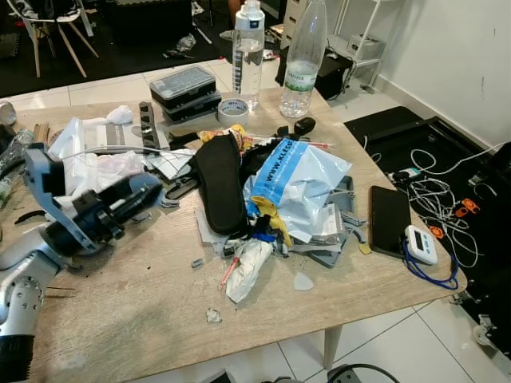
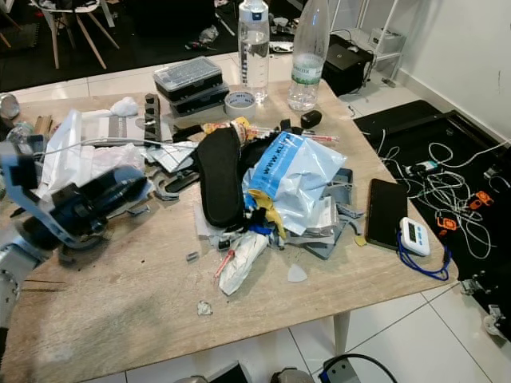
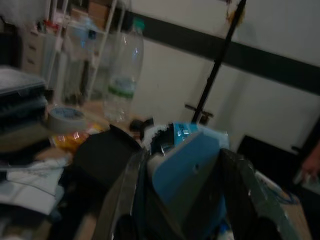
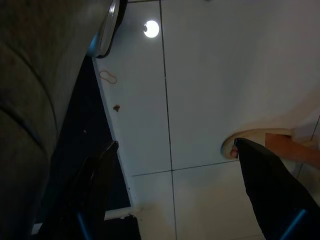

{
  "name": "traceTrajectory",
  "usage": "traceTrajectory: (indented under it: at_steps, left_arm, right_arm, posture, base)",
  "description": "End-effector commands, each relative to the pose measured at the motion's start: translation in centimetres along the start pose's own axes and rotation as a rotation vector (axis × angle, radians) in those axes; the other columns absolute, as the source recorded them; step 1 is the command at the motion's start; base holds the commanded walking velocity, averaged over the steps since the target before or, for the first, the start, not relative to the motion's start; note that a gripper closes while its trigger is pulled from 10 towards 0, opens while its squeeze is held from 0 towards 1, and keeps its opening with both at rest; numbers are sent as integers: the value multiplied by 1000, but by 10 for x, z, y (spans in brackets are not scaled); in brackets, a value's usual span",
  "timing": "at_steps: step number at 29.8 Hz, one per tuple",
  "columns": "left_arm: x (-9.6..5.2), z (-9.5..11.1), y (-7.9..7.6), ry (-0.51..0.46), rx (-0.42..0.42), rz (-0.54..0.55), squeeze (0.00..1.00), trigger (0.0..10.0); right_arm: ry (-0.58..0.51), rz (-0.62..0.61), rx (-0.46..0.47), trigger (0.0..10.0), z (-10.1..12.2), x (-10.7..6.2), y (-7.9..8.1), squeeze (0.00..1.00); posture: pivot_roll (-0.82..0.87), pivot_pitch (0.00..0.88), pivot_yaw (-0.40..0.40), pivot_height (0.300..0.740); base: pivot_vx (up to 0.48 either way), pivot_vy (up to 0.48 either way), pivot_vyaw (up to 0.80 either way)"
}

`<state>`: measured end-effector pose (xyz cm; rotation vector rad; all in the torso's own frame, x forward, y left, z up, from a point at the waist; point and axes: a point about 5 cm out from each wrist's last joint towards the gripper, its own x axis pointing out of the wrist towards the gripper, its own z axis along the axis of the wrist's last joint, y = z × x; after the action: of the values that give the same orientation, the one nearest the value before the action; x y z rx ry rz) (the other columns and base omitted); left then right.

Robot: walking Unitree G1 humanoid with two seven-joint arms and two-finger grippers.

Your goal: Picking trash to rubbish bin

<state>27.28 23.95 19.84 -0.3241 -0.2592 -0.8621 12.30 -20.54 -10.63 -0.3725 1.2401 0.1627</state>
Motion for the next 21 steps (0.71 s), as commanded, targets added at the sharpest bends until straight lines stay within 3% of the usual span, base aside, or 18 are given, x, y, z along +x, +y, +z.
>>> traceTrajectory:
  at_steps: [1,2,3,4,6,9,14,17,21]
  left_arm:
    - [5,5,-3,-71,-38,-17,0,0]
    - [5,5,-3,-71,-38,-17,0,0]
    - [10,1,-5,-83,-59,-11,0,7333]
    - [16,-9,-8,-69,-79,-1,0,10000]
    - [16,-9,-8,-69,-79,-1,0,10000]
    - [31,-28,-16,-48,-131,10,0,10000]
    - [45,-40,-24,-51,-181,12,0,10000]
    - [59,-52,-33,-41,-230,-8,0,10000]
    - [63,-56,-38,-40,-252,-35,0,10000]
  right_arm:
    - [14,7,-8,10000,-2,0,2,0]
    - [14,7,-8,10000,-2,0,2,0]
    - [10,6,-10,10000,1,0,3,0]
    - [6,7,-12,10000,4,1,5,0]
    - [6,7,-12,10000,4,1,5,0]
    - [-1,10,-15,10000,8,1,7,0]
    - [-5,7,-14,10000,10,1,5,0]
    - [-8,-18,5,10000,4,-1,-13,0]
    - [-32,-41,56,10000,-2,-4,-31,0]
  posture:
    - [38,103,-18,740]
    - [38,103,-18,740]
    - [40,101,-19,740]
    - [40,101,-19,740]
    - [40,101,-19,740]
    - [41,99,-19,740]
    - [39,96,-17,740]
    - [35,91,-13,740]
    - [31,91,-9,740]
  base:
    - [0,0,0]
    - [0,0,0]
    - [0,0,0]
    - [0,0,0]
    - [0,0,0]
    - [0,0,0]
    - [0,0,0]
    - [0,0,0]
    - [0,0,0]
